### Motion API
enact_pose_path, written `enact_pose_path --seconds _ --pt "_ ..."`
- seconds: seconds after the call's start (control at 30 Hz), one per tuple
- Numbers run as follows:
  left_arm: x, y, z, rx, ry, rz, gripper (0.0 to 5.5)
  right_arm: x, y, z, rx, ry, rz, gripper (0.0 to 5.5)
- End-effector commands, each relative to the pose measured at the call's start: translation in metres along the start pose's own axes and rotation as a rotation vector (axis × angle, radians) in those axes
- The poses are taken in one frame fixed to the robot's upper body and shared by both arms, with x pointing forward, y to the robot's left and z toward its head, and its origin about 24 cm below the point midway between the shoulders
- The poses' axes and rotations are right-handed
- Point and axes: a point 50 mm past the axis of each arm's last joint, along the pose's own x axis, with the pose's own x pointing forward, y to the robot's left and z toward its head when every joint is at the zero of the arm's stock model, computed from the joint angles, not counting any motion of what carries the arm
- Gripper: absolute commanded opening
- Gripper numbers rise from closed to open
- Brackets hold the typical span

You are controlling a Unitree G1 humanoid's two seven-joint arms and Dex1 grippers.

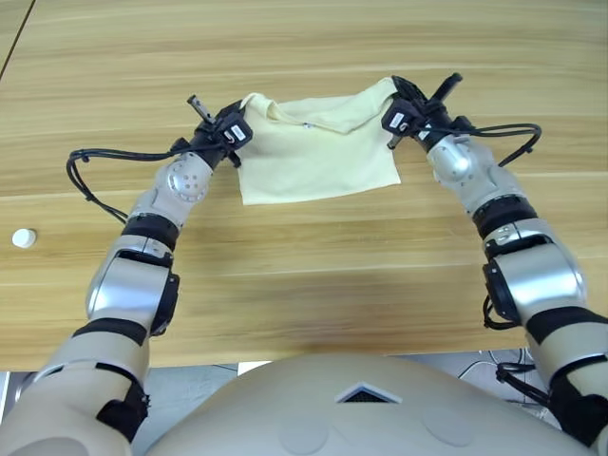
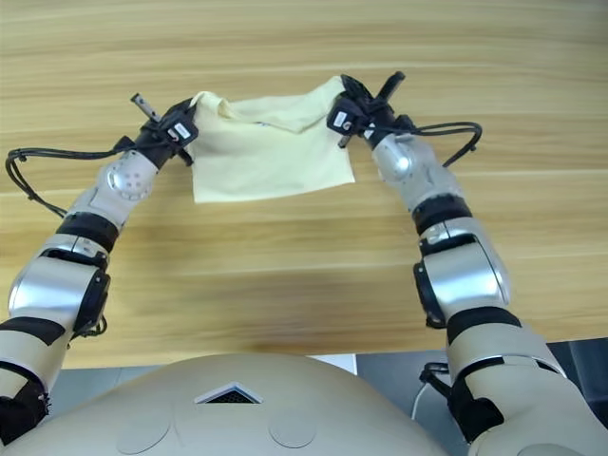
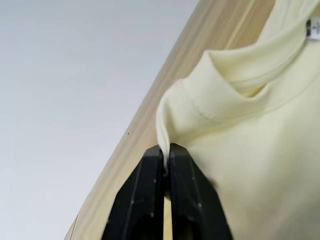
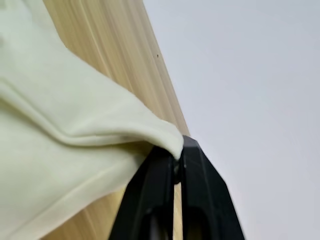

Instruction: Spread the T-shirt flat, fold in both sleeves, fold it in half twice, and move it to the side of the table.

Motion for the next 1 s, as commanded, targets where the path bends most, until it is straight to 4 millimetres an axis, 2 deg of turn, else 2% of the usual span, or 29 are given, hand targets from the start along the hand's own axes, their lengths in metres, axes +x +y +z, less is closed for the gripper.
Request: enact_pose_path --seconds 0.03,0.17,0.23,0.3,0.4,0.5,0.63,0.7,0.77,0.87,1.0 --pt "0.007 0.003 -0.004 0.004 0.081 0.019 0.86 0.011 0.001 0.003 -0.024 0.038 0.003 0.54" --pt "0.008 0.003 -0.013 -0.026 0.179 0.047 1.66 0.016 0.004 0.005 -0.015 0.075 0.003 1.41" --pt "0.010 0.000 -0.014 -0.025 0.209 0.053 1.95 0.019 0.005 0.009 0.000 0.074 -0.018 1.67" --pt "0.011 -0.001 -0.013 -0.031 0.216 0.056 2.11 0.021 0.013 0.019 0.013 0.027 -0.002 1.67" --pt "0.012 0.001 -0.013 -0.044 0.227 0.077 2.11 0.018 0.039 0.049 0.022 -0.151 0.073 1.67" --pt "0.007 0.007 -0.023 -0.074 0.289 0.129 2.11 0.009 0.065 0.082 0.020 -0.328 0.156 1.67" --pt "-0.011 0.009 -0.043 -0.175 0.370 0.232 2.11 -0.013 0.094 0.123 -0.034 -0.523 0.272 1.67" --pt "-0.022 0.005 -0.053 -0.222 0.404 0.263 2.11 -0.024 0.110 0.137 -0.033 -0.577 0.357 1.67" --pt "-0.028 0.002 -0.057 -0.245 0.410 0.281 2.11 -0.019 0.119 0.138 -0.045 -0.542 0.397 1.67" --pt "-0.031 0.004 -0.057 -0.258 0.385 0.306 2.11 -0.007 0.123 0.133 -0.076 -0.479 0.412 1.67" --pt "-0.035 0.010 -0.056 -0.251 0.335 0.351 2.11 -0.016 0.111 0.123 -0.037 -0.536 0.418 1.67"
